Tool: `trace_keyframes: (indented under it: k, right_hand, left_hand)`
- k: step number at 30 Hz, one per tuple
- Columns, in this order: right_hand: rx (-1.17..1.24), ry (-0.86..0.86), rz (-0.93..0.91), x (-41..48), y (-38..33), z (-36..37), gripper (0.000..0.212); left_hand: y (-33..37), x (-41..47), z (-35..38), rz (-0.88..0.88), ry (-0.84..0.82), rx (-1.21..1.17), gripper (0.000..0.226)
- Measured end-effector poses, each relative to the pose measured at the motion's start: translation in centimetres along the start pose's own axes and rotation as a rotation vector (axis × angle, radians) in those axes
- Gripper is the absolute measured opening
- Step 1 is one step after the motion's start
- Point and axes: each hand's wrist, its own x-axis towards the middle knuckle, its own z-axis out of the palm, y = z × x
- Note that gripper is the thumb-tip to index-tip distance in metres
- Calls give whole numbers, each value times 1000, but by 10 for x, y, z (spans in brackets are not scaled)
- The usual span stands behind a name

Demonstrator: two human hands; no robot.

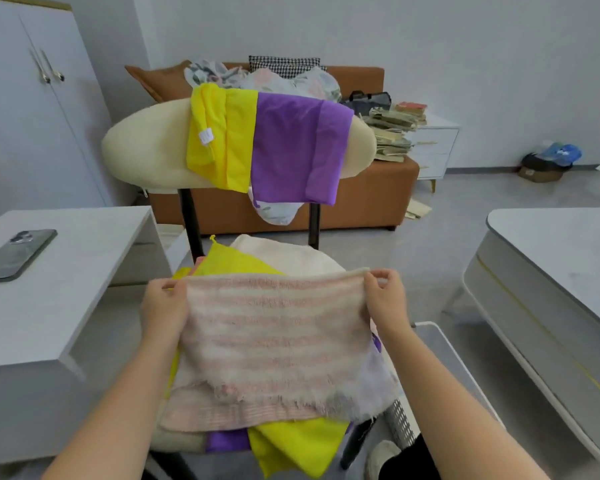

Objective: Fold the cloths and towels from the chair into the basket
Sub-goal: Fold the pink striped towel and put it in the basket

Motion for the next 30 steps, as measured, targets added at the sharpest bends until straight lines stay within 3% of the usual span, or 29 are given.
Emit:
trace_keyframes:
  k: [6, 11, 15, 18, 20, 26, 30]
  right_hand:
    - [-124, -167, 104, 13, 11, 7, 19]
    - [-31, -231, 240, 19, 15, 2, 15]
    - [-41, -382, 320, 21, 10, -2, 17]
    - [-6, -314, 293, 25, 8, -2, 7]
    - [-13, -251, 257, 29, 9, -3, 12]
    - [-109, -388, 282, 28, 8, -3, 19]
    - [-104, -334, 247, 28, 8, 0, 16]
  left_hand:
    - [-13, 10, 9, -48, -130, -75, 28]
    - [-10, 11, 3, -84, -264, -221, 18]
    - [-4, 6, 3, -92, -255, -306, 12]
    - [-1, 7, 4, -128, -239, -366, 11]
    - [-1, 8, 5, -135, -233, -383, 13]
    - [-1, 8, 7, -169, -248, -374, 15]
    - [1, 8, 8, -173, -246, -372, 10]
